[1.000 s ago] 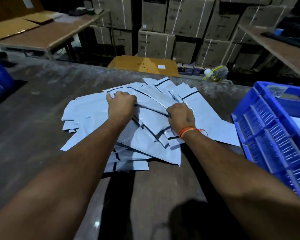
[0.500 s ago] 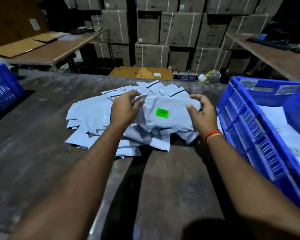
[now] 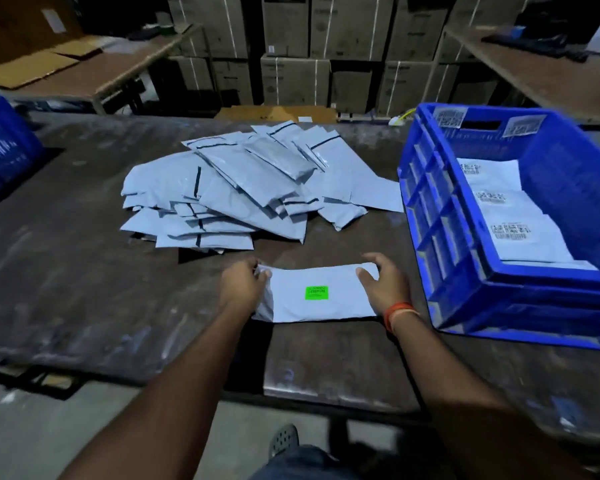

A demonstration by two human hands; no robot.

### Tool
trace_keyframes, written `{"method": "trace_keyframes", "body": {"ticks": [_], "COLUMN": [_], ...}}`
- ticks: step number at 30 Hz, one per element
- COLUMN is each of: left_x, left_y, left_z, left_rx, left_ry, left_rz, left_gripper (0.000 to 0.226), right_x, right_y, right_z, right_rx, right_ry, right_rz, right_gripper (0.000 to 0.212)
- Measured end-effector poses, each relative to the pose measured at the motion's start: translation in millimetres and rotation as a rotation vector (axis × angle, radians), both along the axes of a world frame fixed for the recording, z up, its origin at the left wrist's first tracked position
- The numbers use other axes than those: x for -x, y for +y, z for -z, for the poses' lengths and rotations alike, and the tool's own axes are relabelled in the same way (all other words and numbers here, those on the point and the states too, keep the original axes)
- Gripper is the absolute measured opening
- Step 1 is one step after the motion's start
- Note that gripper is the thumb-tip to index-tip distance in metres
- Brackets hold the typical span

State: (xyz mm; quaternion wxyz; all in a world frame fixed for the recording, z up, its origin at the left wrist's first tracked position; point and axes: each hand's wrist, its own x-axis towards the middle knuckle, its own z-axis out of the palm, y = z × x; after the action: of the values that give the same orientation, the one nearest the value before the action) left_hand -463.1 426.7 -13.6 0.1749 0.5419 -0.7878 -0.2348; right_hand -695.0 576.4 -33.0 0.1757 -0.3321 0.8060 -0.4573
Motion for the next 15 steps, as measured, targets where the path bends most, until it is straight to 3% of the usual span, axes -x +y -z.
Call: {"method": "trace_keyframes", "body": {"ticks": [3,6,9,12,15], "left_x": [-4.0,-5.8,3.0,15.2,13.1], "left_y": [19.2,36.0,62.3,80.1,81.6], "left_z": [-4.2,-3.7,7.8,18.7,33.4], "left_rx": [0.068,0.245,0.375,0.253,0.165], "left_ry": [-0.015,-0.052,-0.058,-0.105,-0.241], "left_rz": [-0.047,0.025,0.24,0.411,0.429], "left_gripper": [0.006,0.037,0.048,0.055,0.057], "right_x": [-9.6,-29.3,-56.7,-73.7,-75.9], "right_y": [8.7,18.2,20.0,18.4,22.9], "right_z": [-0.9,-1.6,-4.1,4.8,14.6], "right_rx": [-0.11,-0.236,-0.212,-0.377,-0.489], "right_ry": [0.128,0.496,0.655,0.751,0.79], "right_rz": [-0.003,0.023,-0.142,-0.348,-0.391], "right_gripper": [0.032,0.037,0.047,0.061,0.073]}}
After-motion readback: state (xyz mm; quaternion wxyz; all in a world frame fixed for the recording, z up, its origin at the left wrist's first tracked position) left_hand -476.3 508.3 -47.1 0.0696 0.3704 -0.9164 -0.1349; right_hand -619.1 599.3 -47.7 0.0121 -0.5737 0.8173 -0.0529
